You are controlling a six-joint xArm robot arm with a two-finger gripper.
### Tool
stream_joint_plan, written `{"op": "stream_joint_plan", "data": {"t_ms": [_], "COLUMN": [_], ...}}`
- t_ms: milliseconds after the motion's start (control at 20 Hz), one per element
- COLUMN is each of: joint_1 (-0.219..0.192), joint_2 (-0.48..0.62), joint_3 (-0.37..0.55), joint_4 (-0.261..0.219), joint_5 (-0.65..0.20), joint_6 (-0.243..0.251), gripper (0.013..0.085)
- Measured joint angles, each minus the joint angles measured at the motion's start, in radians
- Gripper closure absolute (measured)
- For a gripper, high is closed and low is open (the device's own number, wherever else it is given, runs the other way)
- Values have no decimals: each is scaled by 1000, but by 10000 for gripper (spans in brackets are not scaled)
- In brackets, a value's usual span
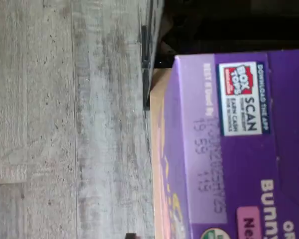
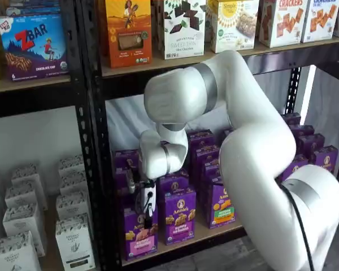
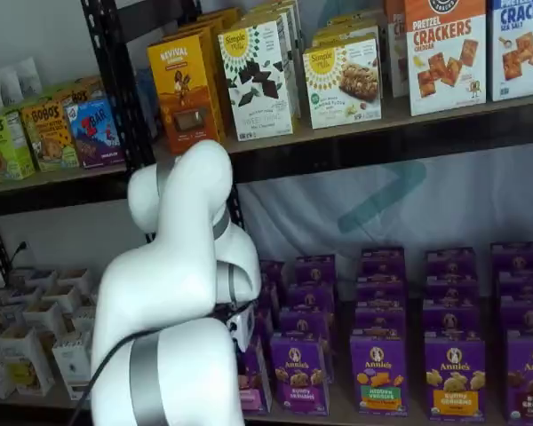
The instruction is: Pick up the purple box with a pink patch in the middle, on the bottom shelf, the first box from the left
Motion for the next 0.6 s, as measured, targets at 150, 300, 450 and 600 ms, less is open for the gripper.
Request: {"op": "stream_joint_plan", "data": {"t_ms": [150, 300, 450, 600], "joint_1": [0, 0, 0, 0], "joint_2": [0, -3, -5, -6], "joint_3": [0, 3, 5, 6], "joint_4": [14, 15, 4, -1], "joint_5": [0, -4, -7, -5], "joint_6": [-12, -14, -4, 0], "gripper": [290, 330, 330, 330]}}
